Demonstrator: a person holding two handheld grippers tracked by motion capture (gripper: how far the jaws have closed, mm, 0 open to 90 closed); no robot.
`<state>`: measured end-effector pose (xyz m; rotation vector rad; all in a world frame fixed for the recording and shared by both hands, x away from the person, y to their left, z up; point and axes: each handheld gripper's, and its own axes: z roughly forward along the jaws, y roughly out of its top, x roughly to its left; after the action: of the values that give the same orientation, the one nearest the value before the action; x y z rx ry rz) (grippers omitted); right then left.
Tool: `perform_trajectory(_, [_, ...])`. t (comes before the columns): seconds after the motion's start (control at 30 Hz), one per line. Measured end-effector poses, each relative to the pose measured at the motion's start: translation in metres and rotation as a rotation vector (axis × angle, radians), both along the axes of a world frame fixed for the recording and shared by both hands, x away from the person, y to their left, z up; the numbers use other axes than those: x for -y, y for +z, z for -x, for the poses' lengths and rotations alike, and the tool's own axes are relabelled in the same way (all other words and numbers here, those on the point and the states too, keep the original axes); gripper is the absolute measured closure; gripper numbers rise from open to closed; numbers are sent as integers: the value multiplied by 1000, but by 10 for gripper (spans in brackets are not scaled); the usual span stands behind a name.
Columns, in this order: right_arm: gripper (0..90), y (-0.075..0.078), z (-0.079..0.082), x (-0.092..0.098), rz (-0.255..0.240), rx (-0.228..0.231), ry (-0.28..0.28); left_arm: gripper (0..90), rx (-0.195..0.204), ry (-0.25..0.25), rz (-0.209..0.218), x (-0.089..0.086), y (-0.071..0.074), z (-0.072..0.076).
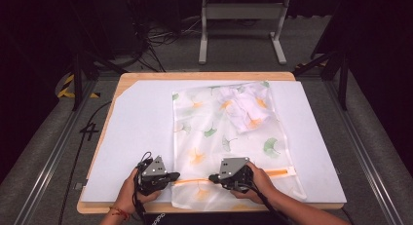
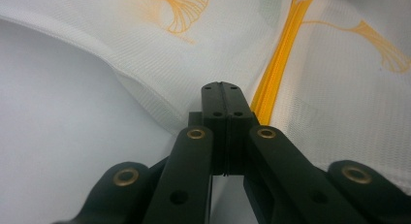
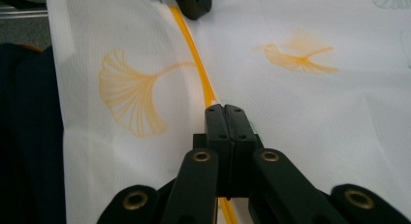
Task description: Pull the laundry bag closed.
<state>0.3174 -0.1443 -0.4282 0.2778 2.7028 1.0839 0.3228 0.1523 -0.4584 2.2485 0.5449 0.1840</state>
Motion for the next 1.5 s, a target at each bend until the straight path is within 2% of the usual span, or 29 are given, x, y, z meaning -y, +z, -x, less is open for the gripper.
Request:
perform_trajectory(0.07, [900,0,0,5,2,3,-6,900,0,0,1,0,0,0])
perform_trajectory(0.13, [900,1,2,21,2,3,-14,900,1,0,-1,0,0,0])
perform_trajectory(0.4, [900,3,7,58,0,4,-62,900,-6,3,1,0,0,0])
perform_trajectory(0.57, [900,4,9,80,-28,-3,-93,900,-6,1,3,0,0,-1])
perform_trajectory(0.83, [900,9,12,98,-54,-1,-116,900,-8,2,3,0,0,-1])
perform_trajectory(1.13, [900,8,14,108,-36,-6,-133,900,-9,1,4,-1,0,-1])
perform_trajectory(1.33, [900,3,14,123,-26,-8,-171,900,-12,0,6,-1,0,-1])
perform_trajectory(1.4, [900,3,14,132,-31,-19,-191,900,-13,0,6,-1,0,-1])
perform_trajectory(1.5, [900,4,15,147,-14,-5,-223,900,-17,1,9,-1,0,-2])
